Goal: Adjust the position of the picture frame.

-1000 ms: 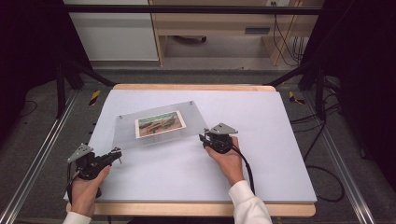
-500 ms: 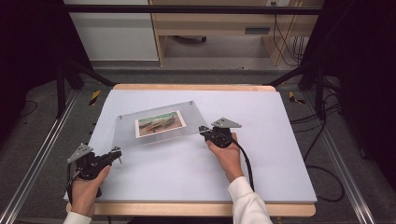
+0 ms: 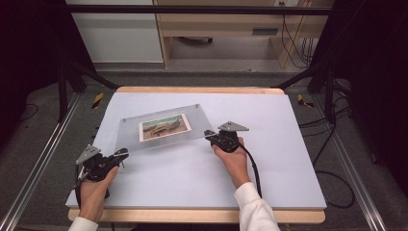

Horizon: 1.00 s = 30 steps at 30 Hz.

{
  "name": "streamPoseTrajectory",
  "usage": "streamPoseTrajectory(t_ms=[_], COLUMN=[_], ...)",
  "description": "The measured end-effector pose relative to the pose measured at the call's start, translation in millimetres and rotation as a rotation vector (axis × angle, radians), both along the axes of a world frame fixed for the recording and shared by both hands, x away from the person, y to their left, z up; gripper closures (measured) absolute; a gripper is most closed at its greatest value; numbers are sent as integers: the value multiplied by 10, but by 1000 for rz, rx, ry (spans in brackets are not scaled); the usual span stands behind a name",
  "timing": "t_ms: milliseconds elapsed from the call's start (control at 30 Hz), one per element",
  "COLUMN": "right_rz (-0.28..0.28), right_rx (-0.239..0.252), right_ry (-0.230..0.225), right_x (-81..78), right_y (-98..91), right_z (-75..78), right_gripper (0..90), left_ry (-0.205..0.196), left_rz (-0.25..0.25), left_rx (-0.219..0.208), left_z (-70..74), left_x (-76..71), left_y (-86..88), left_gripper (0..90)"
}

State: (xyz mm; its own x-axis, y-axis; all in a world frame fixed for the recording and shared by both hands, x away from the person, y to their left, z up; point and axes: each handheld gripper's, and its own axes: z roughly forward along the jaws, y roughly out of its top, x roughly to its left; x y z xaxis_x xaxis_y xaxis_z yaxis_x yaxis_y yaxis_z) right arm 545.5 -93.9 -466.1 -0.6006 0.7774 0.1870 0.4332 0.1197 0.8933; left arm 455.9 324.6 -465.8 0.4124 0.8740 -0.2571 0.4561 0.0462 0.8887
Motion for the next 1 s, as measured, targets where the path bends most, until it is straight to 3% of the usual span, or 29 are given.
streamPoseTrajectory(t_ms=[267,333,633,900,1000], right_rz=[-20,-14,-11,-37,-37], right_rx=[5,1,-6,16,20], right_ry=[14,10,-3,-20,-39], right_x=[15,17,15,-5,-44], right_y=[30,40,47,66,47], right_z=[-20,-22,-18,41,104], right_gripper=[799,836,845,849,849], left_ry=[3,5,3,-32,-70], left_rz=[3,3,1,10,10], left_rx=[17,18,13,33,28], left_z=[0,2,0,79,169], left_x=[0,1,19,24,-12], left_y=[-1,0,-4,-6,-26], left_gripper=[835,835,821,841,839])
